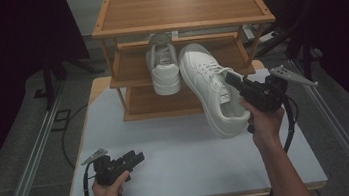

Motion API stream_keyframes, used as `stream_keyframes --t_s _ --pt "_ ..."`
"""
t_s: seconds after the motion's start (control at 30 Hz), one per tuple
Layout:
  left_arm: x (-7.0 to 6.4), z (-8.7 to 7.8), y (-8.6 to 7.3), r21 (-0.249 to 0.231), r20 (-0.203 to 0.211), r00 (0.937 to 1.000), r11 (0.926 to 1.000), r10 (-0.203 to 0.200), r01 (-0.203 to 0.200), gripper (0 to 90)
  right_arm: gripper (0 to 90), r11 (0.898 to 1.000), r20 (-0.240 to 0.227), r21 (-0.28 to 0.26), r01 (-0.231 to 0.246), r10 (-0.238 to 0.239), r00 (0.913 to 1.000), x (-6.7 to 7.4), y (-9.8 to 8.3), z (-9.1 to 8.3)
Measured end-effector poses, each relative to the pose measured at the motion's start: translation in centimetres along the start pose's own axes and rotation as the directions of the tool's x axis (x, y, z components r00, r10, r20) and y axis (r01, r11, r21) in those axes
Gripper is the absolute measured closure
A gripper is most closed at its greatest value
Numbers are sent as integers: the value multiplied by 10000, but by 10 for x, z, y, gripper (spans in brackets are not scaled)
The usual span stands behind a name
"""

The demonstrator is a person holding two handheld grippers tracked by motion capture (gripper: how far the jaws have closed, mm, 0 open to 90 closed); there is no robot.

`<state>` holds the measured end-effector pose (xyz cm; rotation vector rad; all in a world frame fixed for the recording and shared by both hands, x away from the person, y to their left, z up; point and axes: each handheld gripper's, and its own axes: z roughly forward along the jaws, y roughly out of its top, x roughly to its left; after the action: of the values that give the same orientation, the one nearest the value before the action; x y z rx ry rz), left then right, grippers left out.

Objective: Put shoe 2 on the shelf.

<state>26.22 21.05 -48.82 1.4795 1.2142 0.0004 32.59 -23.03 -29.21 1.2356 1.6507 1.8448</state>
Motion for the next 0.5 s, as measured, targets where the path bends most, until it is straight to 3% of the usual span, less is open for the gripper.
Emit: stream_keyframes --t_s 0.5 --pt "2 -3 1 -85 29 10000 9999 -72 72 436 832 10000 1080 12 -72 71 9941 -3 15 38"
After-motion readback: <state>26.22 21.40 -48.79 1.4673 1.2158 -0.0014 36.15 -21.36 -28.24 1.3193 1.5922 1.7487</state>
